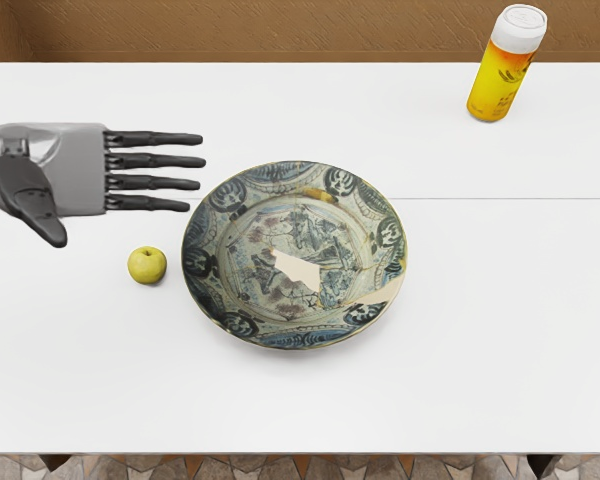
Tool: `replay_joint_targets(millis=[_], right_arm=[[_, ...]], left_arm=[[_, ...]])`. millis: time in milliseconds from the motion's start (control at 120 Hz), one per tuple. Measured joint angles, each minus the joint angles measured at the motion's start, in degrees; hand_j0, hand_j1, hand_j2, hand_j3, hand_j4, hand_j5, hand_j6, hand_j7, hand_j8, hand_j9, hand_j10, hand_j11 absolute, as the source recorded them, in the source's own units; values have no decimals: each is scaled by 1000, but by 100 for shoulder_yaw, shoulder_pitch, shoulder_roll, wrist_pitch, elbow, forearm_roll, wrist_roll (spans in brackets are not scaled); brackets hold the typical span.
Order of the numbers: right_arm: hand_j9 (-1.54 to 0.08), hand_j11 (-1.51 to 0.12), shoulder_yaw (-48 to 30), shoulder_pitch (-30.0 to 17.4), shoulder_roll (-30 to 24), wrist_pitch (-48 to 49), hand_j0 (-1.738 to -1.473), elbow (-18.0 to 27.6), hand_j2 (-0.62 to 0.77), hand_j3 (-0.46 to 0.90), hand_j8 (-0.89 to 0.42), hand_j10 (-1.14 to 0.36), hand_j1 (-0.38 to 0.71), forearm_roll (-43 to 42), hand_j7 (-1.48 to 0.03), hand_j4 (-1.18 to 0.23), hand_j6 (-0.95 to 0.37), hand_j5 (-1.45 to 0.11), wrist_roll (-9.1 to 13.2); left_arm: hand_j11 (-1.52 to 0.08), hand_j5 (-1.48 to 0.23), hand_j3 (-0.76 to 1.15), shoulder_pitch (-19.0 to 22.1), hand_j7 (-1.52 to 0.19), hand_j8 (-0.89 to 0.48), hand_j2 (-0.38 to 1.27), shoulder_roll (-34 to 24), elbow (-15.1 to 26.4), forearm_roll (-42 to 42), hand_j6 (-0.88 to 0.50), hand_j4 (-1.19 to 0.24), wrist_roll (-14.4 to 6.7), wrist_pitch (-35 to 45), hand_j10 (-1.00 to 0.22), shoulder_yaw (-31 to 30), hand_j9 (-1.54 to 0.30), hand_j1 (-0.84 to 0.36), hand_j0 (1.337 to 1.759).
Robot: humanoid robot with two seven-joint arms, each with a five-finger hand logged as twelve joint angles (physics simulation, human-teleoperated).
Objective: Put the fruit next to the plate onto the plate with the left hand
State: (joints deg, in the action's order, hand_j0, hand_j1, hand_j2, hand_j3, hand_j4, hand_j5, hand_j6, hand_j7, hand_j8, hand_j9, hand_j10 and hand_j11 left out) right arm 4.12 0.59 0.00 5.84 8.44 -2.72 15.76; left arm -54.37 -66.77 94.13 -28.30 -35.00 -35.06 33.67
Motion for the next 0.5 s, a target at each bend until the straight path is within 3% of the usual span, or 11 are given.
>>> replay_joint_targets(millis=[183,250,308,392,500], right_arm=[[0,0,1,-5,0,4,-1658,0,0,0,0,0,-349,-1,0,0,0,0,0],[0,0,1,-9,0,4,-1658,0,0,0,0,0,-349,-1,0,0,0,0,-2],[0,0,1,-11,0,5,-1658,0,0,0,0,0,-349,-1,0,0,0,0,0],[0,0,1,-12,0,5,-1658,0,0,0,0,0,-349,-1,0,0,0,0,-2],[0,0,1,-14,0,5,-1658,0,0,0,0,0,-349,-1,0,0,0,0,0]], left_arm=[[-14,-14,0,-31,-14,-7,1,-28,130,-32,-6,-7,0,-1,-8,18,-14,335,1658],[-15,-15,0,-345,-15,-7,2,14,196,66,-7,-7,0,-1,-9,25,-15,335,1658],[-17,-17,0,-545,-17,-10,2,449,225,714,-9,-10,0,1,-11,49,-17,333,1658],[-20,-19,0,-487,-19,-13,2,875,238,2077,-12,-13,0,2,-13,129,-20,331,1658],[-20,-20,0,-442,-20,-14,2,723,241,3566,-14,-14,0,130,-15,209,-20,331,1658]])
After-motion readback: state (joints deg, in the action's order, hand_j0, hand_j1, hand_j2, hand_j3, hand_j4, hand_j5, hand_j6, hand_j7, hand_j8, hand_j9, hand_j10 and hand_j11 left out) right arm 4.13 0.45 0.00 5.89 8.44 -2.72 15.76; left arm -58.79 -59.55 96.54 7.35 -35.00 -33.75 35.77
